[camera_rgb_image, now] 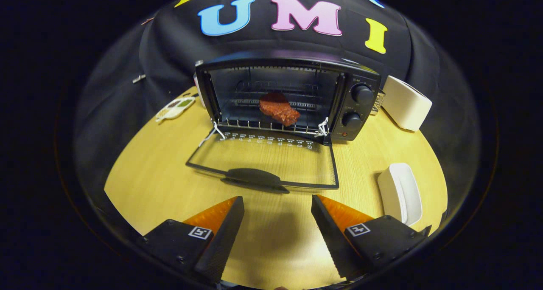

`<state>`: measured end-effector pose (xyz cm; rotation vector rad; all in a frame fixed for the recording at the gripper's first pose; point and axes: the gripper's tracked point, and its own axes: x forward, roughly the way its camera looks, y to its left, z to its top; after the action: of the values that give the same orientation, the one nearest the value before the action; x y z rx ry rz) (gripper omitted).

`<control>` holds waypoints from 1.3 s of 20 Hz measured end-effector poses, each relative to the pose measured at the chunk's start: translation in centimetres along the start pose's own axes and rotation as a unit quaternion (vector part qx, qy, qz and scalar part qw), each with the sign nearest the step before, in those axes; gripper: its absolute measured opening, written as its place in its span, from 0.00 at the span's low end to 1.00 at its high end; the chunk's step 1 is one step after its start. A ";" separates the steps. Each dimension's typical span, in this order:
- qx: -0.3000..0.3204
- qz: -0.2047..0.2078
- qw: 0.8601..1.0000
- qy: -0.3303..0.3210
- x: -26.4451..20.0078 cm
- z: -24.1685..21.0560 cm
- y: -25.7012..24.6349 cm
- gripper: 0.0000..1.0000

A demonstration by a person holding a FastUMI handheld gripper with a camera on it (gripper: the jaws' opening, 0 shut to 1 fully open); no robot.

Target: Open the toaster oven, put the food inside, and close the toaster oven door.

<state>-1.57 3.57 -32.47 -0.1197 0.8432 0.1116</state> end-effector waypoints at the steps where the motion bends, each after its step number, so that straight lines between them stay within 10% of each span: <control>1: -0.011 0.001 1.000 0.006 0.4 -0.6 -0.2 0.99; 26: 0.002 0.025 1.000 0.017 5.1 0.7 1.3 0.98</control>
<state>2.13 5.22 -35.93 -0.0957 0.8800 0.1556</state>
